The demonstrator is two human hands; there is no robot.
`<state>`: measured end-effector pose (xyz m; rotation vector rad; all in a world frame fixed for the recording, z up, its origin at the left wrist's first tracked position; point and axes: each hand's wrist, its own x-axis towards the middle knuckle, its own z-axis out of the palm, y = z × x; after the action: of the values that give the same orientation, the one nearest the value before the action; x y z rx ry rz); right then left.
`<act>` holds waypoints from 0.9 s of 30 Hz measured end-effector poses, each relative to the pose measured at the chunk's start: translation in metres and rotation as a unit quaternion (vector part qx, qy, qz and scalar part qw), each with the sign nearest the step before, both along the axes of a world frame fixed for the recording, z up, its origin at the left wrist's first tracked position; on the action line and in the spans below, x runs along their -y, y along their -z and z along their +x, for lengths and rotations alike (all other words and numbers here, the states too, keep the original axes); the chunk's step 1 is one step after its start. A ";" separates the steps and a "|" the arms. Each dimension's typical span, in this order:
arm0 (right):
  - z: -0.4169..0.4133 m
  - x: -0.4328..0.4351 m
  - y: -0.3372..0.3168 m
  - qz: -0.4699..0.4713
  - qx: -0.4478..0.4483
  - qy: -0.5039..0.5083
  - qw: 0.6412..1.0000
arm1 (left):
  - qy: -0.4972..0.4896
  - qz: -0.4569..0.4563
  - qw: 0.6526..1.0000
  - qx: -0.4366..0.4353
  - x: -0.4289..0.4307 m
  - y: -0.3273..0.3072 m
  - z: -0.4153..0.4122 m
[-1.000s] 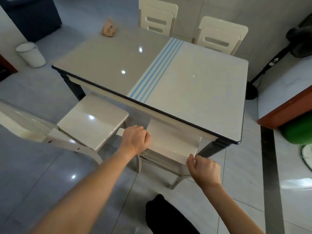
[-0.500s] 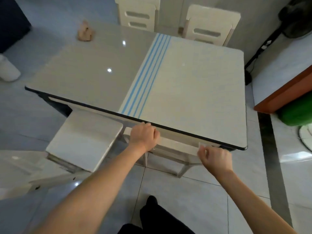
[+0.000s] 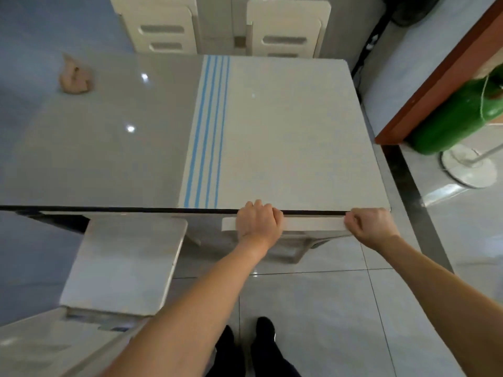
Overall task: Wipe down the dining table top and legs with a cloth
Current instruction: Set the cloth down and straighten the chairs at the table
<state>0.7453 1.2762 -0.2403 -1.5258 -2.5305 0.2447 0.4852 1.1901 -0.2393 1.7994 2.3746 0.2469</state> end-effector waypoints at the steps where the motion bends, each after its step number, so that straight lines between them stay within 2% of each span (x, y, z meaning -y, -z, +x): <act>1: 0.002 0.001 0.000 0.003 -0.008 -0.003 1.000 | 0.000 -0.002 1.000 0.001 0.000 0.001 0.003; 8: 0.000 0.004 -0.009 -0.055 0.045 -0.012 0.997 | 0.010 -0.011 1.000 0.017 0.006 -0.002 0.002; 10: -0.003 0.008 -0.018 -0.091 0.026 0.011 0.995 | 0.033 -0.016 0.999 0.036 0.009 -0.004 -0.002; 12: -0.013 0.019 -0.026 -0.131 -0.065 0.069 0.987 | 0.053 -0.029 0.994 0.090 0.014 -0.010 -0.010; 14: -0.031 0.040 -0.035 -0.136 -0.212 0.131 0.959 | 0.072 -0.021 0.986 0.147 0.027 -0.020 -0.018; 17: -0.067 0.086 -0.050 -0.165 -0.380 0.128 0.901 | 0.079 0.059 0.974 0.202 0.064 -0.033 -0.030; 19: -0.086 0.120 -0.047 -0.206 -0.419 0.105 0.878 | 0.055 0.100 0.962 0.248 0.097 -0.036 -0.040; 23: -0.109 0.177 -0.015 -0.308 -0.385 0.073 0.867 | -0.043 0.054 0.944 0.324 0.175 -0.012 -0.057; 27: -0.114 0.212 0.018 -0.403 -0.304 0.039 0.862 | -0.154 -0.010 0.929 0.337 0.262 0.023 -0.062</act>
<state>0.6313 1.0639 -0.2583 -1.4099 -1.8965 1.6428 0.4236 0.9277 -0.2624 1.0640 2.0997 0.7382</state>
